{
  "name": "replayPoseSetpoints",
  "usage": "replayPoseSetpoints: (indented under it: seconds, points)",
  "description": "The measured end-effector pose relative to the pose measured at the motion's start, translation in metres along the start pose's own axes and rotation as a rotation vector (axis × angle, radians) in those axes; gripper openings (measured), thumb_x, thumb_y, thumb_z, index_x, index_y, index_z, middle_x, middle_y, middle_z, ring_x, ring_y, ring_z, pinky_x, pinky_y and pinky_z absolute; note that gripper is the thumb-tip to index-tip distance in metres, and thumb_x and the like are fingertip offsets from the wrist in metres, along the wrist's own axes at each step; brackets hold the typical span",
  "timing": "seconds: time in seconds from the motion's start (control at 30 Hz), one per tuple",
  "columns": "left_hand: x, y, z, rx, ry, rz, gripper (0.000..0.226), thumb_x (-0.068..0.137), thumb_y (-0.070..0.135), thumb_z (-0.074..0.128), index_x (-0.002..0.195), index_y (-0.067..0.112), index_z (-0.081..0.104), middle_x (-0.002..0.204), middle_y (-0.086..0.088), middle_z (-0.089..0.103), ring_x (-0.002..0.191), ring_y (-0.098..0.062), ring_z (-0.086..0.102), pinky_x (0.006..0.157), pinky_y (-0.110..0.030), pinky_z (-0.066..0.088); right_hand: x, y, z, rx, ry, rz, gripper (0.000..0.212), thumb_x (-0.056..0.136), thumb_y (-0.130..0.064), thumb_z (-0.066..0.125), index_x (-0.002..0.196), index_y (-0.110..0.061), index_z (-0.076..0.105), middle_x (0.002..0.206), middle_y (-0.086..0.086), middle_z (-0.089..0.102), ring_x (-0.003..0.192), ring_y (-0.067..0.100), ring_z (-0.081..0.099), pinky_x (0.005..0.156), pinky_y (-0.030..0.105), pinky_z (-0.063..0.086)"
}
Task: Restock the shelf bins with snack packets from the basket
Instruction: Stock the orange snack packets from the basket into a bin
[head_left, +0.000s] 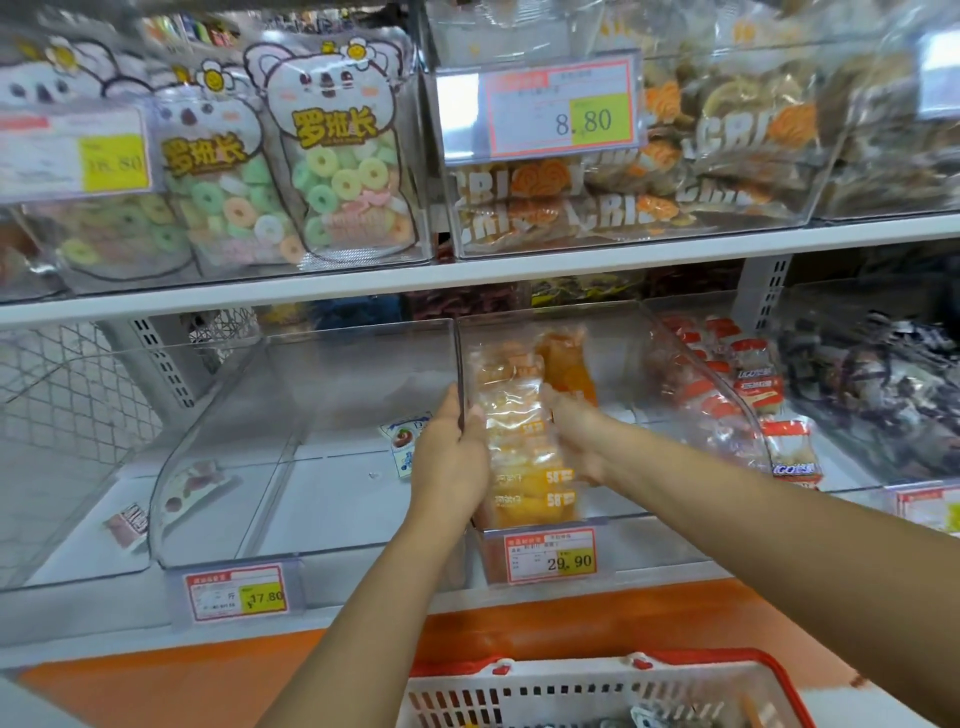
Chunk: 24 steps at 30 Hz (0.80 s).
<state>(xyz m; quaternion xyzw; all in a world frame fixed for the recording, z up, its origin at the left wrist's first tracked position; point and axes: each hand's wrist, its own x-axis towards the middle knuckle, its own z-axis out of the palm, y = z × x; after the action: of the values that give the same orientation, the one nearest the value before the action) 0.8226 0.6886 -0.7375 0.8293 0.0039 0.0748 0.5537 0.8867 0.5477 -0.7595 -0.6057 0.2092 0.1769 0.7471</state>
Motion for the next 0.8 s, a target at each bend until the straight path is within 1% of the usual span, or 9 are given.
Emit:
replayPoseSetpoints:
  seconds: [0.1, 0.17, 0.27, 0.33, 0.43, 0.53, 0.63, 0.73, 0.8]
  points:
    - [-0.001, 0.002, -0.001, 0.019, 0.006, 0.028, 0.041, 0.103, 0.029, 0.036, 0.143, 0.027, 0.039, 0.131, 0.004, 0.054, 0.113, -0.013, 0.05, 0.092, -0.024, 0.036, 0.005, 0.003, 0.006, -0.055, 0.048, -0.02, 0.039, 0.097, -0.055, 0.037, 0.104, -0.02, 0.053, 0.111, 0.013, 0.066, 0.101, 0.031, 0.065, 0.078, 0.042, 0.055]
    - [-0.001, 0.002, 0.0, 0.039, 0.015, 0.037, 0.041, 0.103, 0.029, 0.035, 0.143, 0.028, 0.039, 0.135, 0.001, 0.053, 0.116, -0.016, 0.05, 0.093, -0.026, 0.037, 0.011, 0.004, 0.006, -0.02, 0.078, -0.056, 0.043, 0.095, -0.056, 0.041, 0.118, -0.021, 0.053, 0.111, 0.009, 0.065, 0.104, 0.03, 0.065, 0.084, 0.04, 0.054]
    - [0.0, 0.001, 0.0, 0.031, 0.002, 0.011, 0.042, 0.102, 0.032, 0.035, 0.143, 0.029, 0.039, 0.14, 0.001, 0.05, 0.126, -0.02, 0.047, 0.101, -0.031, 0.036, -0.001, 0.003, 0.003, 0.054, 0.098, -0.082, 0.035, 0.098, -0.045, 0.044, 0.113, -0.017, 0.058, 0.096, 0.006, 0.068, 0.082, 0.025, 0.068, 0.063, 0.033, 0.055]
    - [0.0, 0.0, -0.003, 0.002, -0.026, -0.016, 0.044, 0.101, 0.037, 0.035, 0.144, 0.029, 0.038, 0.144, 0.002, 0.046, 0.131, -0.02, 0.043, 0.108, -0.036, 0.033, -0.016, 0.002, -0.001, 0.075, 0.105, -0.047, 0.032, 0.099, -0.044, 0.043, 0.109, -0.017, 0.058, 0.099, 0.007, 0.066, 0.077, 0.024, 0.064, 0.053, 0.032, 0.054]
    - [-0.014, -0.004, -0.011, 0.016, -0.076, -0.004, 0.047, 0.1, 0.045, 0.033, 0.14, 0.025, 0.046, 0.137, 0.002, 0.053, 0.127, -0.019, 0.047, 0.105, -0.035, 0.039, -0.033, -0.001, -0.005, -0.044, 0.116, -0.027, 0.044, 0.094, -0.054, 0.046, 0.121, -0.019, 0.054, 0.117, 0.005, 0.059, 0.093, 0.025, 0.059, 0.081, 0.041, 0.052]
    - [-0.055, -0.006, -0.022, 0.097, 0.088, 0.203, 0.035, 0.103, 0.033, 0.033, 0.119, 0.02, 0.061, 0.108, 0.007, 0.064, 0.102, -0.008, 0.057, 0.079, -0.011, 0.041, -0.067, 0.001, -0.007, -0.335, 0.237, -0.384, 0.039, 0.097, -0.043, 0.044, 0.086, -0.01, 0.061, 0.088, 0.01, 0.06, 0.082, 0.026, 0.058, 0.078, 0.035, 0.048]
    - [-0.108, -0.018, -0.03, 0.076, 0.241, 0.404, 0.027, 0.101, 0.024, 0.038, 0.107, 0.019, 0.064, 0.098, 0.012, 0.063, 0.09, 0.003, 0.056, 0.073, -0.005, 0.04, -0.12, 0.017, -0.022, -0.473, 0.337, -0.864, 0.043, 0.096, -0.027, 0.049, 0.056, -0.013, 0.054, 0.059, 0.006, 0.059, 0.057, 0.018, 0.059, 0.065, 0.035, 0.051]
    - [-0.151, -0.055, -0.028, 0.18, 0.129, 0.377, 0.03, 0.1, 0.021, 0.043, 0.075, 0.02, 0.06, 0.064, 0.01, 0.056, 0.06, -0.001, 0.051, 0.054, -0.012, 0.035, -0.15, 0.054, -0.042, -0.604, 0.295, -1.009, 0.049, 0.096, -0.026, 0.053, 0.053, -0.004, 0.043, 0.049, 0.007, 0.039, 0.048, 0.013, 0.039, 0.053, 0.031, 0.033]
    - [-0.169, -0.087, -0.021, 0.376, -0.06, 0.3, 0.037, 0.098, 0.025, 0.046, 0.062, 0.029, 0.05, 0.052, 0.008, 0.05, 0.053, -0.006, 0.052, 0.049, -0.016, 0.032, -0.151, 0.083, -0.056, -0.758, 0.271, -0.976, 0.052, 0.096, -0.027, 0.054, 0.05, -0.012, 0.034, 0.048, 0.002, 0.03, 0.048, 0.012, 0.031, 0.052, 0.031, 0.026]
